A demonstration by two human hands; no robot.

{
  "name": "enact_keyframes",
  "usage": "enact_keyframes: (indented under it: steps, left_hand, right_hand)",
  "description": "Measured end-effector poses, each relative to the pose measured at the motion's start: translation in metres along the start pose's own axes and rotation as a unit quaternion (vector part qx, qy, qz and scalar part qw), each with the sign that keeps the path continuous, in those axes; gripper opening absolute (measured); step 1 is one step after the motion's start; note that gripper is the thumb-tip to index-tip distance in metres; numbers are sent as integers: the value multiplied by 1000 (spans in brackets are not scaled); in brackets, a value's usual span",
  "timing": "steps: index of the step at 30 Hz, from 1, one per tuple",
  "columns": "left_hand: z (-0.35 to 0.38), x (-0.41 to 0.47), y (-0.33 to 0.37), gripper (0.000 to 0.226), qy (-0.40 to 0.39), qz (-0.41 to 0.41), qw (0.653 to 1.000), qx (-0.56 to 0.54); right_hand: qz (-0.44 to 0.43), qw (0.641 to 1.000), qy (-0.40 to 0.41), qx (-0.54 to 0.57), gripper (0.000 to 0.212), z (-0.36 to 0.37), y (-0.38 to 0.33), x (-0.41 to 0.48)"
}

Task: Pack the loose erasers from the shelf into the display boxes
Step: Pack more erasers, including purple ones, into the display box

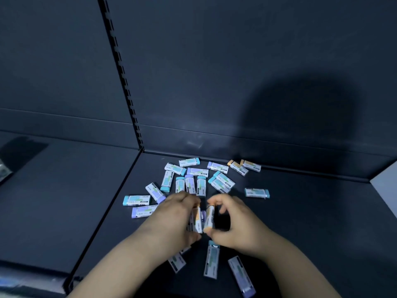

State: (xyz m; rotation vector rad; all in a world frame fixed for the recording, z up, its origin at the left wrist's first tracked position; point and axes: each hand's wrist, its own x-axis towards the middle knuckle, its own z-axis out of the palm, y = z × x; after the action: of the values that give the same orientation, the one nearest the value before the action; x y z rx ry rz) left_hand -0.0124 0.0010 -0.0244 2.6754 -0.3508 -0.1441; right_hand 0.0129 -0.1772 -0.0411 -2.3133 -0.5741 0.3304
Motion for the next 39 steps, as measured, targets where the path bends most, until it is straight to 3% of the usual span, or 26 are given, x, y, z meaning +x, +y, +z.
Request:
enact_keyframes:
  steps: [6,10,18,21,26,34,39]
  left_hand:
    - [3,1,-3,82,-48,-31,998,13]
    - [4,4,-2,88,-64,-36,996,45]
    - [4,9,-1,68,-43,-15,997,70]
    - [5,7,-5,65,-27,3,997,70]
    - [-12,1,-24,70,25,42,997,52]
    - [-59,-19,-89,78,90,105,980,142]
    - [-75,-34,-148,78,101,138,972,160]
  right_hand:
    - [2,998,-13,-67,60,2,4,-1]
    - [-11,989,-30,-141,78,-6,4,5]
    - [52,980,-67,-183,77,-7,-2,19]
    - [69,974,-44,-211,67,-4,-11,20]
    - [41,989,-12,-139,57,0,-42,20]
    - [9,974,113,-196,66,49,-105,42]
    - [35,964,169,-203,61,99,-143,55]
